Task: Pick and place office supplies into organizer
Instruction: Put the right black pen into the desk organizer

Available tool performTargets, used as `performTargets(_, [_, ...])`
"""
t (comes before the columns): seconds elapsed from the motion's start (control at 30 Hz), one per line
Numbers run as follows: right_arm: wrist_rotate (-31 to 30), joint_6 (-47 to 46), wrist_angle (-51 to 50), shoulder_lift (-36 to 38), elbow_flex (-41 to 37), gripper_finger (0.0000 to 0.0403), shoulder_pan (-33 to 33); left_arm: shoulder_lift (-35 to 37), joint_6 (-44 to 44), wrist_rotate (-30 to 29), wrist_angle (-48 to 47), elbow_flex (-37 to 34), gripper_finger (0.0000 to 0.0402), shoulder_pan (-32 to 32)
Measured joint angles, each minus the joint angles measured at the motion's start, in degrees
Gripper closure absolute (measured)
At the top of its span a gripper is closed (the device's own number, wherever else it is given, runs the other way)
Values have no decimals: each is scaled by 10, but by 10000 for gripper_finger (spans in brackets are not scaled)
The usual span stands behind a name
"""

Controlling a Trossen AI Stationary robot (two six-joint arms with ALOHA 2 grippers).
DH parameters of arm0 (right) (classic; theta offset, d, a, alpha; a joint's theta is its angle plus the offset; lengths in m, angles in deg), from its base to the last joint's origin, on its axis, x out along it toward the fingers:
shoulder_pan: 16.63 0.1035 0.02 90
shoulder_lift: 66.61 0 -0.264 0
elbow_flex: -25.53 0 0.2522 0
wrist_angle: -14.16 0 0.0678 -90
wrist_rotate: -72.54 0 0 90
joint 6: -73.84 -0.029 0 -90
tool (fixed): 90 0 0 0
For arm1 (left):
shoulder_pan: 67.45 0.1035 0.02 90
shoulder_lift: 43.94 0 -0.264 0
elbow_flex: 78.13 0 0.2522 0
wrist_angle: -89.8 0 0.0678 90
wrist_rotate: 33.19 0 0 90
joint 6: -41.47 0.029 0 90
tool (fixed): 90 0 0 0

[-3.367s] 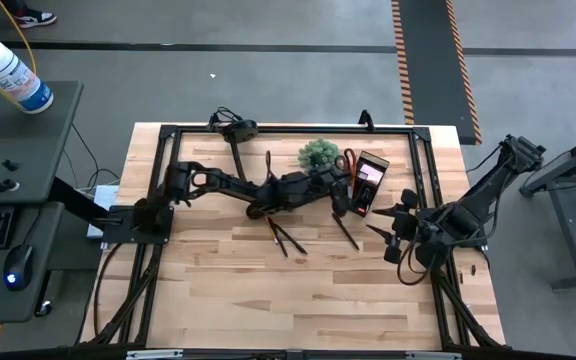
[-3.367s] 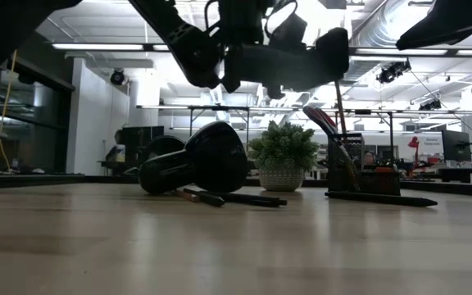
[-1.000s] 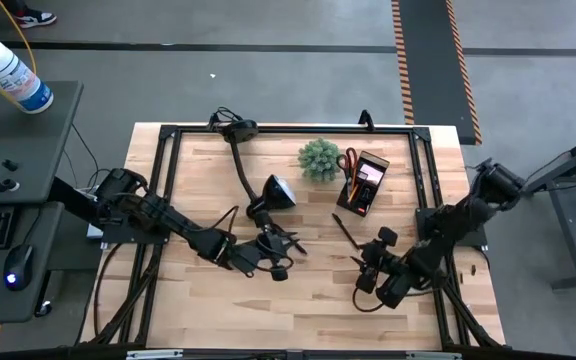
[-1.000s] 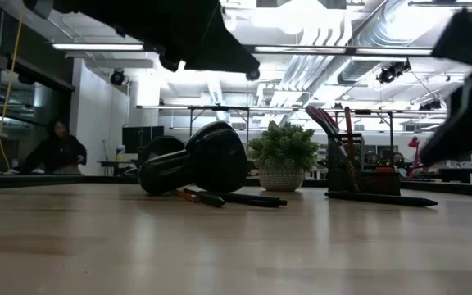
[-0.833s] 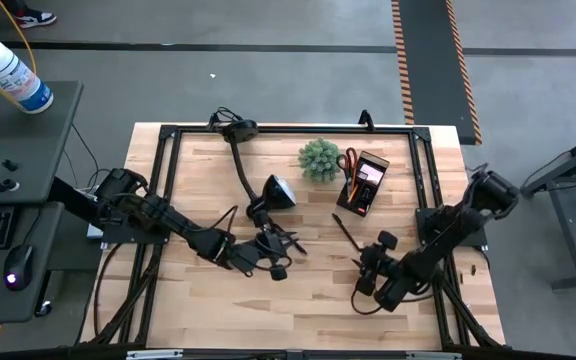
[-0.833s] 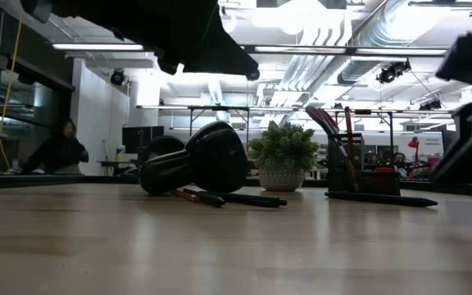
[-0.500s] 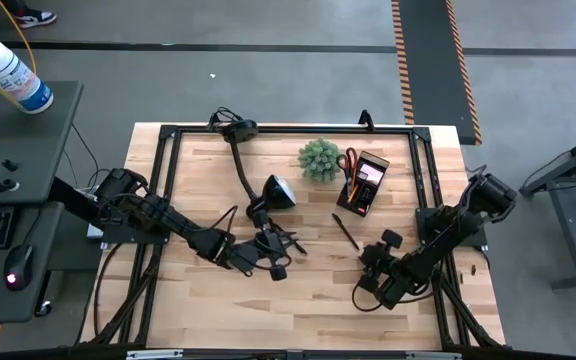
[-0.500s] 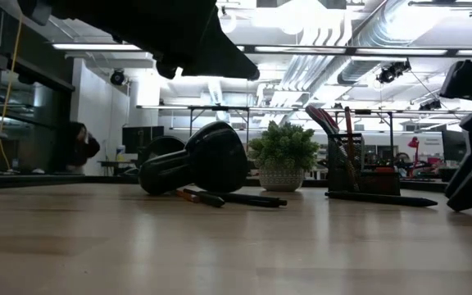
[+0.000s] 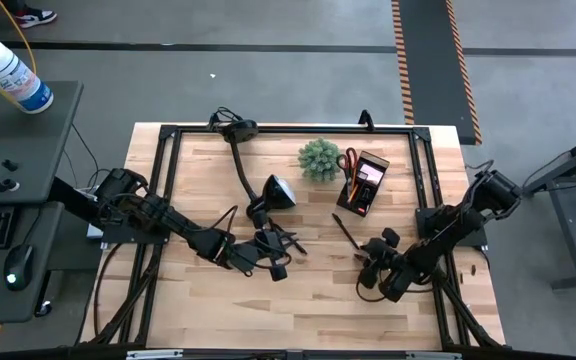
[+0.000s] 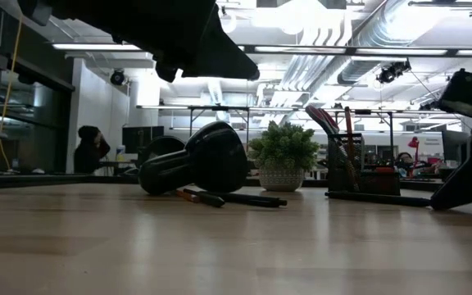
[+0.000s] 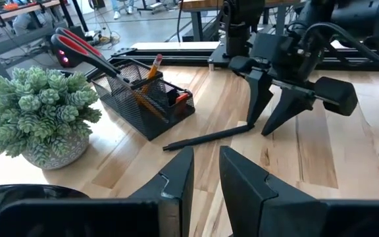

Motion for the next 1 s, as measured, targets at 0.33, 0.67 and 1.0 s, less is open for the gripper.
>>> performTargets(0.33, [-4, 35, 5, -1, -2, 270, -38, 0, 0, 0, 1, 0, 339, 0])
performTargets(0.67, [-5, 53, 3, -2, -3, 300, -69, 0, 0, 0, 5, 0, 339, 0])
performTargets(1.0, [2, 83, 12, -2, -3, 378, -72, 0, -14, 0, 5, 0, 339, 0])
